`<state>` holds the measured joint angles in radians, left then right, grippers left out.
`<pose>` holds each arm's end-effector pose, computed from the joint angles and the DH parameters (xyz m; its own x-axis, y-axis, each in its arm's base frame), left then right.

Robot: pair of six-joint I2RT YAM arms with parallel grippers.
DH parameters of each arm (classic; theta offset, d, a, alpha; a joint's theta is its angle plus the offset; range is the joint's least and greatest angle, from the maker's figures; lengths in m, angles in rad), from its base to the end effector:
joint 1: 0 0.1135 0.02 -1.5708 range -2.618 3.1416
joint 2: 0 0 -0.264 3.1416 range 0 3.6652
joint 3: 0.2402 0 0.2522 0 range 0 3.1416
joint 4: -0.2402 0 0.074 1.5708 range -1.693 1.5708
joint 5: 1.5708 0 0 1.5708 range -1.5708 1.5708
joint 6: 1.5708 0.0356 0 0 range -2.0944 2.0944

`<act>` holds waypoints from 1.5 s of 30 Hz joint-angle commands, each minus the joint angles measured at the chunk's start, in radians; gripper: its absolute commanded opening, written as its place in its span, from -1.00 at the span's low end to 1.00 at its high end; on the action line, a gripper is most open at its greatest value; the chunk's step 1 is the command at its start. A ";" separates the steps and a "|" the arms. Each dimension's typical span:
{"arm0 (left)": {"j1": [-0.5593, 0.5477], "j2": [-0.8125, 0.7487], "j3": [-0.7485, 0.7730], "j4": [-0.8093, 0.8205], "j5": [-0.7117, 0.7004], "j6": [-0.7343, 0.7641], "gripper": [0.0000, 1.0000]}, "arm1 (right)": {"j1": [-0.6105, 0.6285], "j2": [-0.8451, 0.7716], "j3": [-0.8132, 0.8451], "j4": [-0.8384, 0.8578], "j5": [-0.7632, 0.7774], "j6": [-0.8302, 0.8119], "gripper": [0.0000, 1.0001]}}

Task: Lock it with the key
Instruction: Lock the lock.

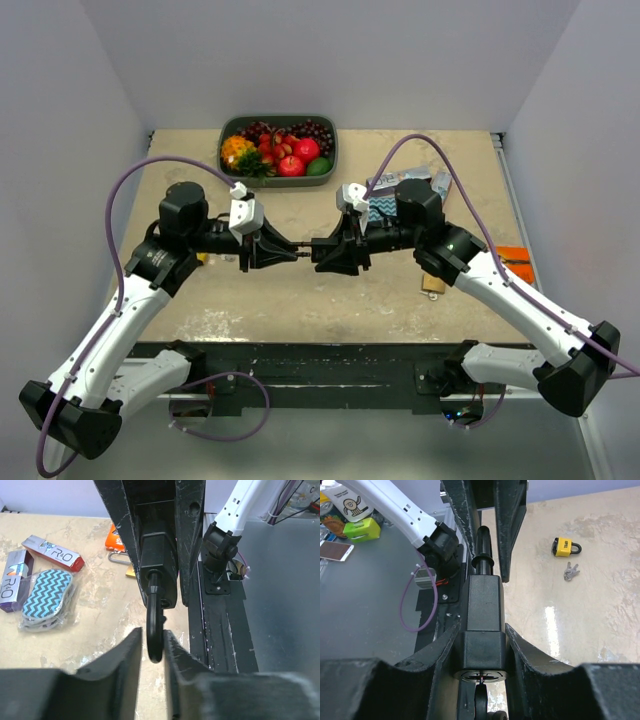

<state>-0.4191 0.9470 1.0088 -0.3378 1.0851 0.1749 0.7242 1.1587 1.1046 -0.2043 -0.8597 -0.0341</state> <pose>0.1642 -0.1076 0.3781 -0.0768 0.1232 -0.9894 0.9958 0.0596 -0.0699 0.1740 0.1899 0.3772 -0.1579 -0.1693 -0.9728 -0.9870 -0.0022 0.1605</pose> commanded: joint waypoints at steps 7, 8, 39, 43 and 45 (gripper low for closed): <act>0.006 -0.008 0.019 -0.052 0.042 0.061 -0.52 | -0.002 -0.042 0.023 0.063 -0.041 -0.024 -1.00; 0.006 -0.007 0.019 -0.058 0.041 0.069 -0.53 | -0.002 -0.044 0.023 0.060 -0.042 -0.026 -1.00; -0.190 0.087 -0.125 0.710 0.021 -0.549 -1.00 | 0.110 0.044 0.003 0.175 -0.056 -0.038 -1.00; -0.211 0.113 -0.122 0.838 0.013 -0.617 -1.00 | 0.130 0.068 -0.028 0.229 -0.073 0.002 -1.00; -0.228 0.131 -0.102 0.867 0.007 -0.633 -1.00 | 0.139 0.078 -0.040 0.241 -0.082 0.003 -1.00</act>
<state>-0.5102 1.0161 0.8543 0.1913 1.1534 -0.3420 0.7143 1.1358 1.0981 -0.2089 -0.9043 -0.0204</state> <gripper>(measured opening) 0.109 0.374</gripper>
